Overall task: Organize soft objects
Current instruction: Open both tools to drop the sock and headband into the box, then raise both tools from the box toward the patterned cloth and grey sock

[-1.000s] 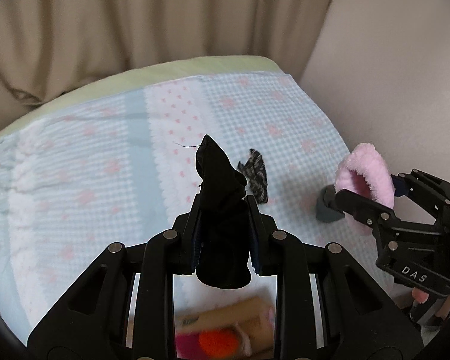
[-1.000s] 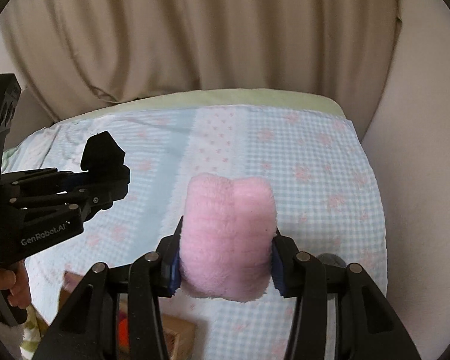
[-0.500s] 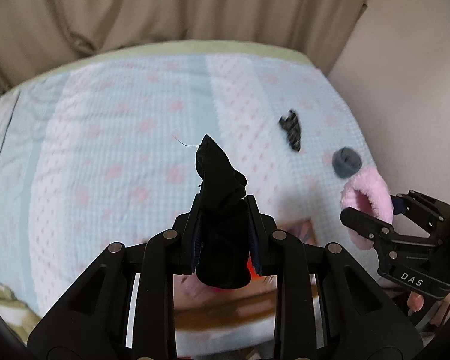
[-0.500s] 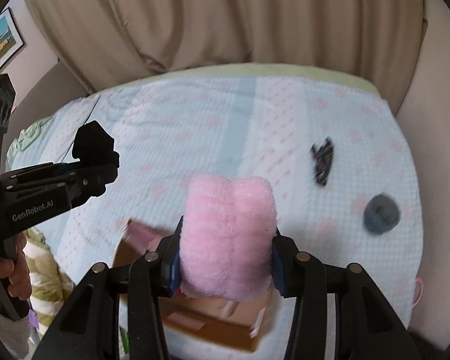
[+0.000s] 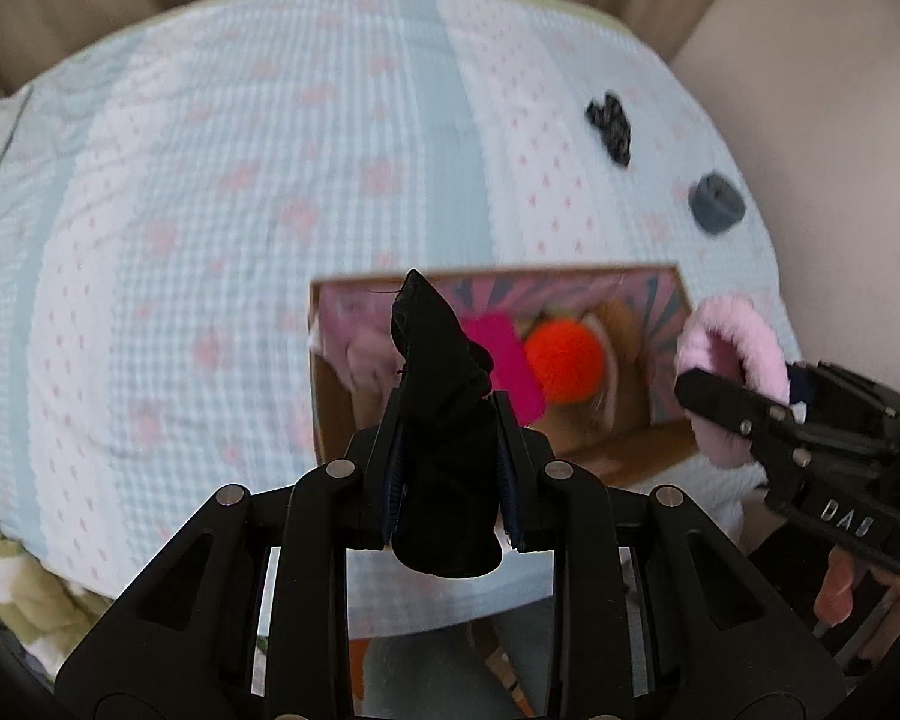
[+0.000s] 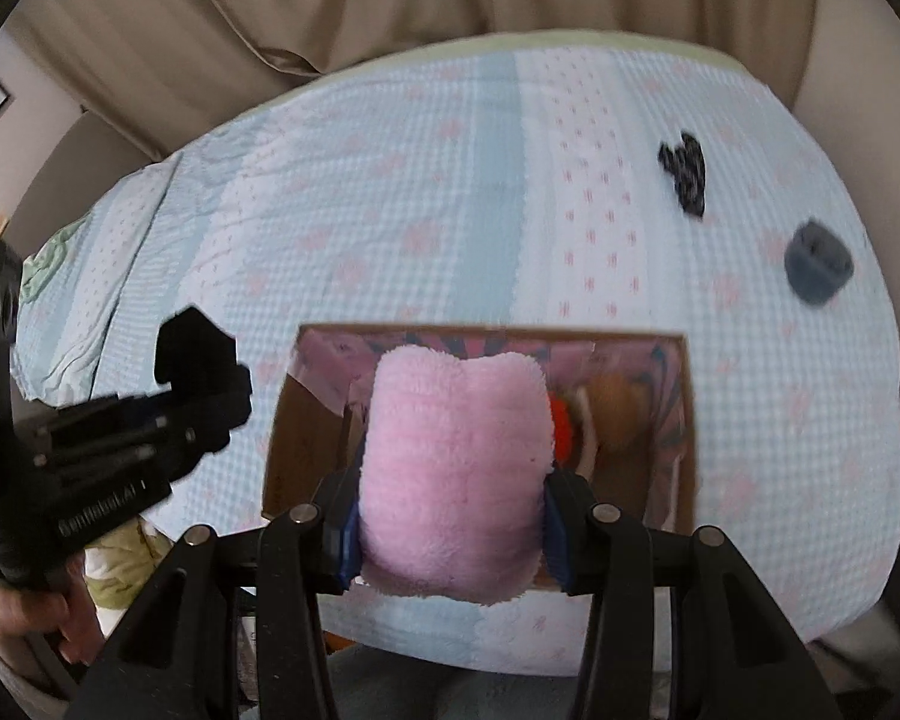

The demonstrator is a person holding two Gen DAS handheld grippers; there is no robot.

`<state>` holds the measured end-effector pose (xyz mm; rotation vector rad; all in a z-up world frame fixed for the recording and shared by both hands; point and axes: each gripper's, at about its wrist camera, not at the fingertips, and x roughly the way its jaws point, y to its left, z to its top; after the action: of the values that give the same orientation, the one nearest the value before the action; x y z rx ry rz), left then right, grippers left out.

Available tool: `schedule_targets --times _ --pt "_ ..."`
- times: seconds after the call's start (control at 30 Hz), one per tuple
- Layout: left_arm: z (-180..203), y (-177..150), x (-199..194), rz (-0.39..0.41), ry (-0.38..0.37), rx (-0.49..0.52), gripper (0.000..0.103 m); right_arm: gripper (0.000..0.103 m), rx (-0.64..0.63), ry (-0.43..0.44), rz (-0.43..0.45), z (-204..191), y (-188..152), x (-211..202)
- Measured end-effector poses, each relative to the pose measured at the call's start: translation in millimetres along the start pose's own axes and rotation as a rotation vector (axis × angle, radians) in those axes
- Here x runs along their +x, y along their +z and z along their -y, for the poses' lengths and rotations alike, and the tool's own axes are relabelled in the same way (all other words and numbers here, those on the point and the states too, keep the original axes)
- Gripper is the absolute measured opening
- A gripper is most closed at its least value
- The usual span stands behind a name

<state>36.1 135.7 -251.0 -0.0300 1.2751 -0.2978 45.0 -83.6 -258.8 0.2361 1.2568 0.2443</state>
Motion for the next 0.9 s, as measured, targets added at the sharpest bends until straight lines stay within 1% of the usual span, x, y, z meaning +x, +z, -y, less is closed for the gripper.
schedule_targets --times 0.07,0.13,0.27,0.33,0.43,0.5,0.53,0.57,0.6,0.63,0.67,0.7,0.77,0.9 --pt "-4.5 -10.3 18.4 -0.033 -0.002 0.007 0.023 0.043 0.023 0.000 -0.023 1.5 -5.4 13.6" --pt "-8.1 -12.9 34.3 -0.056 -0.005 0.009 0.023 0.043 0.047 -0.002 -0.050 2.7 -10.4 29.7" --pt "-14.6 -14.9 69.0 -0.095 -0.010 -0.001 0.023 0.043 0.070 -0.003 -0.100 3.8 -9.7 61.5" --pt "-15.0 -14.6 81.7 -0.110 -0.007 0.015 0.023 0.043 0.064 -0.016 -0.117 2.0 -10.3 72.6" --pt "-12.6 -16.3 96.6 -0.129 0.008 0.050 0.023 0.043 0.073 -0.004 -0.142 3.5 -13.2 86.3" --pt "-8.2 -17.1 102.6 -0.131 0.017 0.082 0.024 0.046 0.070 -0.006 -0.151 4.8 -16.1 93.1" --pt "-6.3 -17.5 104.4 -0.130 0.020 0.098 0.029 0.051 0.076 -0.003 -0.148 6.7 -17.4 94.9" --pt "-3.1 -18.3 106.6 -0.131 0.027 0.122 0.048 0.065 0.087 0.002 -0.141 8.9 -18.1 95.0" --pt "-1.6 -17.6 107.5 -0.129 0.039 0.140 0.065 0.074 0.102 0.003 -0.133 12.5 -18.6 94.6" --pt "0.6 -17.3 107.4 -0.124 0.056 0.155 0.102 0.093 0.117 -0.003 -0.121 15.5 -18.0 93.1" --pt "2.5 -17.4 105.8 -0.114 0.063 0.168 0.103 0.103 0.136 -0.001 -0.103 20.4 -17.5 89.7" --pt "3.4 -17.4 103.9 -0.098 0.053 0.176 0.103 0.103 0.149 0.000 -0.085 23.2 -16.7 86.8" --pt "5.5 -17.1 104.3 -0.105 0.040 0.185 0.103 0.103 0.169 -0.016 -0.065 30.3 -16.5 82.7" --pt "8.0 -18.3 108.4 -0.128 0.034 0.193 0.103 0.103 0.177 -0.035 -0.078 35.9 -17.7 82.7"
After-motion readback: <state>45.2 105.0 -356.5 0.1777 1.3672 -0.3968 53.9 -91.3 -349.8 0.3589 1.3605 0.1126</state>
